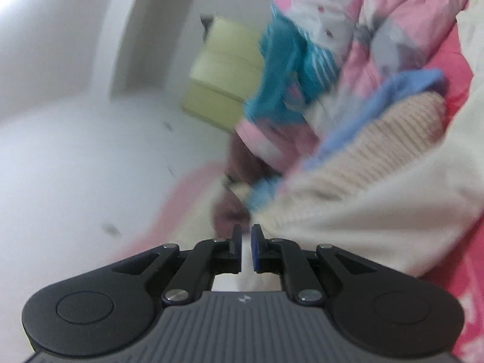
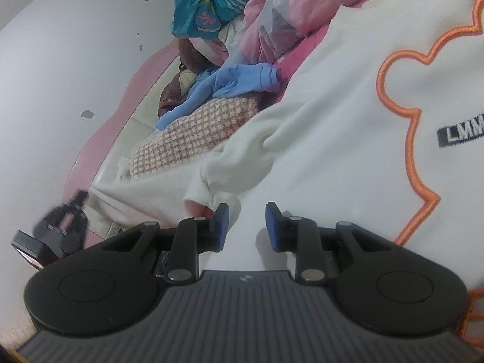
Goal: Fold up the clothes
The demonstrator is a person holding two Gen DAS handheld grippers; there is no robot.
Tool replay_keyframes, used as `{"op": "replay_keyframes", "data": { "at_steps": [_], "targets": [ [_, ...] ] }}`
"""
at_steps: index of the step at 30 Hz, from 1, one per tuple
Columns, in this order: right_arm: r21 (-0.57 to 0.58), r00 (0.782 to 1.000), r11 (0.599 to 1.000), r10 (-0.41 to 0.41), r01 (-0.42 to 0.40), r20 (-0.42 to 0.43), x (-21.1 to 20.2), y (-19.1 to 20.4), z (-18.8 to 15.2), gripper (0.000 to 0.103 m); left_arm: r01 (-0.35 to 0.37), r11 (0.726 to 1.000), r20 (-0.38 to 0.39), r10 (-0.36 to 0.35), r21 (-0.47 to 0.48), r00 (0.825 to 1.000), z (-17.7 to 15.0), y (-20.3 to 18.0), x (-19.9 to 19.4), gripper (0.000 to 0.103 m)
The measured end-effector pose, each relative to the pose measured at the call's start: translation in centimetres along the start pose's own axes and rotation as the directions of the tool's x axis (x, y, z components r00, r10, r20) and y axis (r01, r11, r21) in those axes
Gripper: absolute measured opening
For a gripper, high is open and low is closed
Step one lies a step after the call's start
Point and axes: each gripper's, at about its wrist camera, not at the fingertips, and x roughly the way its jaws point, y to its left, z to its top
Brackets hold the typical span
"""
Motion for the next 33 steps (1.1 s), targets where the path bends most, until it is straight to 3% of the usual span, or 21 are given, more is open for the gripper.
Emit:
{"op": "replay_keyframes", "data": {
  "at_steps": [2,5,8,10,13,14,16,18,20,23,26,28,30,32,33],
  "targets": [
    [-0.001,1.0,1.0,0.002,-0.002,-0.001,0.0,0.0,0.0,0.026,0.051,0.995,-0.062,-0.056,-0.087,0.996,-1.0,0.9,-0.1,0.012],
    [-0.005,1.0,1.0,0.004,-0.004,-0.002,0.0,0.0,0.0,0.027,0.073,0.974,-0.12,-0.1,-0.212,0.988,-2.7,2.8,-0.5,0.015],
    [-0.005,1.0,1.0,0.009,-0.009,-0.002,-0.1,0.0,-0.1,0.027,0.1,0.918,-0.167,-0.175,-0.383,0.97,-4.7,5.1,-1.1,0.017],
    [-0.001,1.0,1.0,0.013,-0.013,-0.001,-0.1,-0.1,-0.1,0.027,0.14,0.843,-0.174,-0.264,-0.519,0.949,-6.5,6.2,-1.7,0.019],
    [-0.002,1.0,1.0,0.012,-0.012,0.001,-0.1,-0.1,-0.1,0.027,0.212,0.681,-0.133,-0.417,-0.7,0.899,-9.7,6.4,-2.3,0.029],
    [-0.005,1.0,1.0,0.007,-0.007,0.0,-0.1,0.0,-0.1,0.027,0.233,0.64,-0.115,-0.454,-0.733,0.884,-10.6,5.8,-2.6,0.03],
    [-0.018,1.0,1.0,-0.017,0.017,-0.008,0.0,0.5,-0.1,0.027,0.271,0.565,-0.08,-0.519,-0.779,0.851,-12.4,4.5,-2.9,0.032],
    [-0.054,0.998,0.996,-0.066,0.064,-0.024,0.1,1.6,-0.2,0.029,0.318,0.515,-0.04,-0.569,-0.796,0.821,-13.4,2.9,-2.8,0.037],
    [-0.088,0.995,0.992,-0.097,0.093,-0.037,0.3,3.3,-0.6,0.031,0.357,0.503,-0.016,-0.595,-0.787,0.803,-13.9,1.7,-2.5,0.041],
    [-0.154,0.994,0.987,-0.069,0.055,-0.089,1.4,7.5,-1.6,0.031,0.372,0.514,-0.015,-0.601,-0.773,0.799,-14.7,0.5,-2.0,0.042],
    [-0.272,0.985,0.962,-0.073,0.028,-0.155,4.2,12.8,-3.1,0.031,0.352,0.478,-0.015,-0.609,-0.805,0.793,-16.0,0.3,-1.2,0.042],
    [-0.404,0.974,0.915,-0.093,0.002,-0.205,7.0,16.6,-5.2,0.033,0.323,0.437,-0.021,-0.619,-0.84,0.785,-17.2,0.4,-0.3,0.042],
    [-0.568,0.961,0.823,-0.139,-0.021,-0.238,9.9,20.0,-8.2,0.04,0.292,0.387,-0.022,-0.633,-0.875,0.774,-18.4,0.7,0.6,0.042],
    [-0.745,0.95,0.665,-0.201,-0.047,-0.24,12.7,22.7,-12.1,0.042,0.272,0.341,-0.013,-0.644,-0.9,0.765,-19.4,0.9,1.3,0.042],
    [-0.814,0.945,0.577,-0.226,-0.064,-0.235,13.9,23.6,-14.0,0.043,0.269,0.332,-0.009,-0.644,-0.904,0.765,-19.8,1.0,1.4,0.042]
  ]
}}
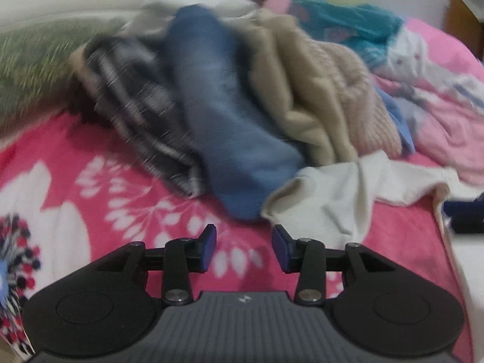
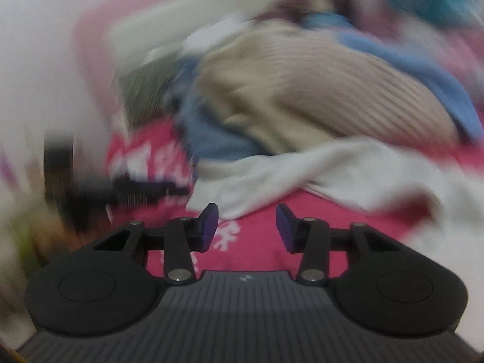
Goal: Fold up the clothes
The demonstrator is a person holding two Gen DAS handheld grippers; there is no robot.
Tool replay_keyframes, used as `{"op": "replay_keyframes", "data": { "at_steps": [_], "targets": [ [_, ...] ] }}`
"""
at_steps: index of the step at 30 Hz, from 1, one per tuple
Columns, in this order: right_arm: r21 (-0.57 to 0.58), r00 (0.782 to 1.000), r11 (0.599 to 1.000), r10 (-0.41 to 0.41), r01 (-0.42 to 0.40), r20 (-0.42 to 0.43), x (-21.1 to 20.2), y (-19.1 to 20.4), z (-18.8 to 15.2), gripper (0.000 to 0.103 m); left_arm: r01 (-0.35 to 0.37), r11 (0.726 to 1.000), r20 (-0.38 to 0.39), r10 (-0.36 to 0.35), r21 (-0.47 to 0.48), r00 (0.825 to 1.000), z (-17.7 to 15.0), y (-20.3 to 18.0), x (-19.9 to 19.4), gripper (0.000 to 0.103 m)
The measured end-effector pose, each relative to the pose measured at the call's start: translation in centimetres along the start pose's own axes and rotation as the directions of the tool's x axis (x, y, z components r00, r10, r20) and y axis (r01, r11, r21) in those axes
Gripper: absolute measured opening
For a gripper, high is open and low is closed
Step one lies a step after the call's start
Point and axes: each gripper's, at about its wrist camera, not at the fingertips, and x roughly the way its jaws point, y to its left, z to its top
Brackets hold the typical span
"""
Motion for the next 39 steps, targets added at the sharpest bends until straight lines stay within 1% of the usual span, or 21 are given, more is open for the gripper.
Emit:
{"op": "replay_keyframes", "data": {
  "at_steps": [1,2,3,5,6,8,11,13,14,15,18,20,22,24,25,27,28,31,33,36,39],
  "targets": [
    [-0.11,1.0,0.994,-0.017,0.015,-0.017,1.4,1.9,0.0,0.044,0.004,1.0,0.002,-0.004,-0.01,1.0,-0.1,0.4,0.0,0.042],
    [-0.224,0.999,0.974,-0.037,0.03,-0.028,2.7,3.6,-0.1,0.045,0.008,1.0,0.003,-0.007,-0.02,1.0,-0.1,0.8,0.0,0.042],
    [-0.325,0.998,0.945,-0.058,0.044,-0.033,4.0,5.1,-0.2,0.046,0.011,1.0,0.005,-0.011,-0.03,1.0,-0.2,1.2,0.0,0.042],
    [-0.473,0.995,0.879,-0.093,0.064,-0.039,6.2,7.3,-0.5,0.047,0.02,0.999,0.009,-0.019,-0.048,1.0,-0.3,2.0,0.0,0.042],
    [-0.526,0.993,0.848,-0.106,0.068,-0.043,7.3,8.1,-0.6,0.047,0.027,0.998,0.012,-0.026,-0.052,1.0,-0.4,2.3,-0.1,0.042],
    [-0.57,0.992,0.82,-0.113,0.062,-0.056,9.2,8.5,-0.7,0.047,0.043,0.997,0.023,-0.041,-0.061,0.999,-0.6,2.9,-0.3,0.042],
    [-0.556,0.993,0.83,-0.105,0.053,-0.062,11.2,7.8,-0.2,0.044,0.078,0.993,0.043,-0.075,-0.087,0.996,-0.8,3.6,-0.7,0.045],
    [-0.491,0.994,0.87,-0.091,0.051,-0.059,11.7,6.8,0.8,0.034,0.106,0.989,0.06,-0.1,-0.106,0.993,-1.0,4.0,-1.1,0.048],
    [-0.453,0.994,0.89,-0.096,0.061,-0.054,11.6,6.3,1.3,0.017,0.116,0.987,0.068,-0.109,-0.109,0.992,-1.1,4.1,-1.2,0.05],
    [-0.414,0.994,0.908,-0.098,0.07,-0.047,11.4,5.6,1.8,0.008,0.125,0.986,0.077,-0.117,-0.108,0.99,-1.1,4.1,-1.4,0.051],
    [-0.298,0.996,0.951,-0.088,0.082,-0.008,9.6,3.6,3.1,0.006,0.146,0.984,0.096,-0.137,-0.099,0.986,-1.0,3.8,-2.2,0.052],
    [-0.23,0.996,0.97,-0.075,0.083,0.046,6.7,2.4,4.1,0.006,0.161,0.983,0.102,-0.151,-0.092,0.983,-1.0,3.4,-2.7,0.052],
    [-0.173,0.993,0.983,-0.034,0.054,0.117,3.1,1.1,5.0,0.006,0.178,0.981,0.108,-0.168,-0.084,0.98,-1.1,3.1,-3.3,0.052],
    [-0.165,0.98,0.986,0.03,0.003,0.196,-1.7,0.1,5.5,0.006,0.2,0.977,0.116,-0.191,-0.068,0.975,-1.1,2.6,-3.9,0.052],
    [-0.184,0.976,0.983,0.046,-0.006,0.215,-3.8,-0.1,5.6,0.006,0.213,0.976,0.121,-0.206,-0.049,0.971,-1.1,2.1,-4.2,0.053],
    [-0.242,0.973,0.97,0.049,0.007,0.225,-7.4,-0.2,5.5,0.006,0.242,0.97,0.127,-0.241,0.014,0.962,-1.2,0.6,-5.0,0.057],
    [-0.269,0.975,0.963,0.04,0.021,0.22,-8.8,-0.2,5.3,0.006,0.256,0.965,0.132,-0.262,0.065,0.956,-1.2,-0.5,-5.5,0.057],
    [-0.325,0.983,0.944,0.005,0.057,0.186,-11.5,-0.4,5.0,0.006,0.29,0.93,0.148,-0.327,0.225,0.933,-1.0,-4.1,-6.9,0.066],
    [-0.371,0.987,0.925,-0.018,0.077,0.16,-12.7,-0.2,4.6,0.006,0.289,0.89,0.176,-0.366,0.353,0.914,-0.7,-7.0,-8.0,0.074],
    [-0.455,0.991,0.886,-0.028,0.085,0.129,-13.9,0.9,4.6,0.003,0.214,0.824,0.247,-0.388,0.524,0.888,-0.6,-10.9,-9.1,0.086],
    [-0.539,0.995,0.84,-0.022,0.071,0.097,-14.0,2.1,5.3,0.001,0.159,0.739,0.247,-0.408,0.654,0.879,-0.5,-14.0,-9.2,0.086]
  ]
}}
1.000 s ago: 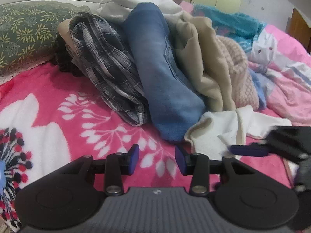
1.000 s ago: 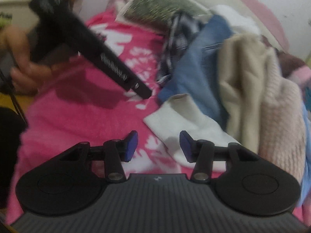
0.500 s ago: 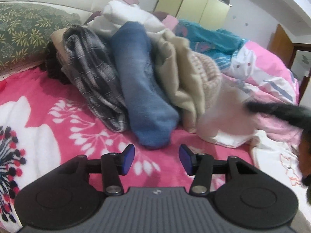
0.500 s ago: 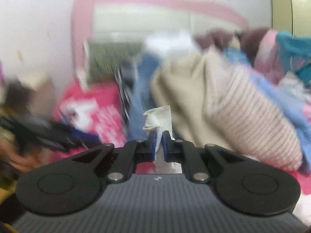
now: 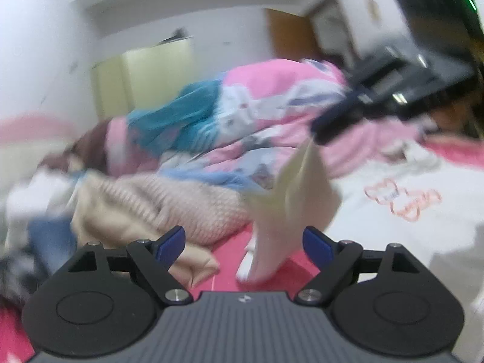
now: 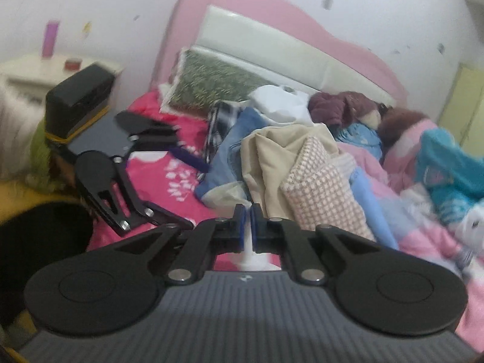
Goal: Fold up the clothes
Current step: 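Lay the sleeve across the sweatshirt body with the left gripper and open it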
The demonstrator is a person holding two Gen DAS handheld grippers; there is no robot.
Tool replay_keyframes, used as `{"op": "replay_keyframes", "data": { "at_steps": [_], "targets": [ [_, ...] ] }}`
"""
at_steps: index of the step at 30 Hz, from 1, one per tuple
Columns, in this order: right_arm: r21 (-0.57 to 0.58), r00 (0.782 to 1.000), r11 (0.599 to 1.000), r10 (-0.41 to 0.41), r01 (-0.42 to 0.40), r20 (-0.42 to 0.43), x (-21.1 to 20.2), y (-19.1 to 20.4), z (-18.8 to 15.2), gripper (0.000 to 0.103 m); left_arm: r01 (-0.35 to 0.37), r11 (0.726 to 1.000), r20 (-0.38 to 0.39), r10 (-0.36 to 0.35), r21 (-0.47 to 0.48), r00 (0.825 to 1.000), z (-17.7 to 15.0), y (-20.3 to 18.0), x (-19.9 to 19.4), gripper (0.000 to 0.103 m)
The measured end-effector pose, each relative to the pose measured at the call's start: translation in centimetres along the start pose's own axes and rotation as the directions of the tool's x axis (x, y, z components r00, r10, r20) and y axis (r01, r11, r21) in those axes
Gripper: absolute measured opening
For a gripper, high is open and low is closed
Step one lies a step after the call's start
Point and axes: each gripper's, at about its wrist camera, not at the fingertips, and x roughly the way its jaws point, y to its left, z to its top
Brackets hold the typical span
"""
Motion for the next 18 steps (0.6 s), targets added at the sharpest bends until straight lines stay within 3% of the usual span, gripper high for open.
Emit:
{"op": "replay_keyframes", "data": {
  "at_steps": [5,9,12,14,16,18],
  "targets": [
    [-0.086,0.999,0.996,0.023,-0.027,-0.048,0.4,-0.2,1.2,0.001,0.074,0.985,-0.053,-0.066,0.158,0.996,0.5,-2.3,2.0,0.086],
    [-0.045,0.998,0.999,-0.002,-0.001,-0.061,1.4,-0.3,0.1,0.001,0.128,0.964,-0.141,-0.096,0.233,0.985,-1.6,-3.8,2.5,0.086],
    [0.114,0.998,0.993,-0.021,0.027,-0.051,0.8,-0.3,-1.9,0.002,0.182,0.953,-0.17,-0.143,0.243,0.975,-3.1,-4.8,1.2,0.086],
    [0.247,0.998,0.968,-0.034,0.047,-0.054,0.4,-0.2,-3.8,0.003,0.225,0.942,-0.176,-0.184,0.248,0.967,-3.7,-5.5,0.0,0.086],
    [0.384,0.997,0.922,-0.032,0.055,-0.065,0.2,0.1,-6.1,0.003,0.251,0.924,-0.179,-0.205,0.289,0.962,-4.2,-6.6,-0.9,0.086],
    [0.54,0.997,0.839,-0.035,0.068,-0.071,0.1,0.4,-9.1,0.003,0.267,0.894,-0.193,-0.208,0.361,0.959,-4.8,-8.2,-1.2,0.081]
  ]
}}
